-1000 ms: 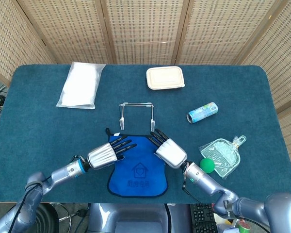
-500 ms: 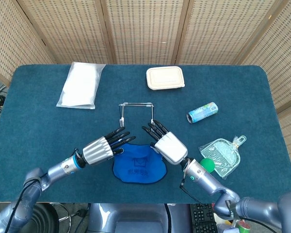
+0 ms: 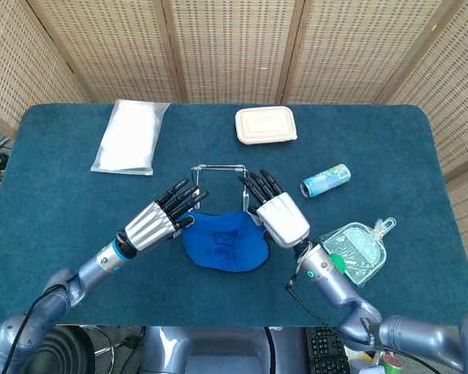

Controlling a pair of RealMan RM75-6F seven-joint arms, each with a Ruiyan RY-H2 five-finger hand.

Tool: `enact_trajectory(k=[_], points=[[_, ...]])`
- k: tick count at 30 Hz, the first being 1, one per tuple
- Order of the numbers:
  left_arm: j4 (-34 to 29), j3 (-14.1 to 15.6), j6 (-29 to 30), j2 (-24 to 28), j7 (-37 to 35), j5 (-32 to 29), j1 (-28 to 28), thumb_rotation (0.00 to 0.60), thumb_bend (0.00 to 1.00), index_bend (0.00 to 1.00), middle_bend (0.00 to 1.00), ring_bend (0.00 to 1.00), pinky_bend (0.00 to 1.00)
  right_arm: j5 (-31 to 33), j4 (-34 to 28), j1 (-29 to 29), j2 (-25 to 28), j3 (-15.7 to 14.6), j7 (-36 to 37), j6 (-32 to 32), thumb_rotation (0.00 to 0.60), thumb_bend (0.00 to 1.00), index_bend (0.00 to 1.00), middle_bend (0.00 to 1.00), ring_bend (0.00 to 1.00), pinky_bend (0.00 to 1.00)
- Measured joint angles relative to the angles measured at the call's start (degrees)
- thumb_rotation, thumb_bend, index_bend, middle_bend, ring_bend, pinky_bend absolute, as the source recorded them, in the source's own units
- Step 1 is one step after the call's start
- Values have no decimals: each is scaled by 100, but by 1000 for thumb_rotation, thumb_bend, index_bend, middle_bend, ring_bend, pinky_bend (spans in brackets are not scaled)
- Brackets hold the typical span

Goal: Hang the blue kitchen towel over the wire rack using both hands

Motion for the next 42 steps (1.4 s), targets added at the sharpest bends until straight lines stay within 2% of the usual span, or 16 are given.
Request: enact_trajectory(k=[4, 10, 15, 23, 35, 42], points=[[-548, -140, -231, 150, 364, -120, -47, 600, 424, 814, 0, 0, 0, 348, -186, -16, 33, 236, -72, 22, 600, 466, 723, 93, 0, 0], [-1795, -379, -770, 547, 1095, -294, -177, 600, 423, 814, 0, 0, 0, 748, -392, 14, 101, 489, -196, 13, 600, 466, 723, 93, 0, 0], [-2554, -695, -1166, 882, 1629, -394, -376, 600, 424, 814, 0, 0, 0, 1061, -533, 114, 166, 685, -406, -50, 600, 466, 723, 93, 0, 0], [-2999, -1095, -1471, 1123, 1999, -449, -672, 600, 423, 814, 0, 0, 0, 1437, -630, 333, 215, 929, -673, -138, 600, 466, 723, 93, 0, 0], [-3432, -1766, -1683, 1484, 2305, -583, -1075, 600, 424, 814, 0, 0, 0, 2040, -728, 818, 415, 1484, -1058, -220, 600, 466, 723, 93, 0, 0], [-3418, -1944, -1893, 1535, 2321, -760, -1202, 600, 424, 814, 0, 0, 0, 2446, -575, 1077, 462, 1646, -1187, -247, 600, 466, 723, 93, 0, 0]])
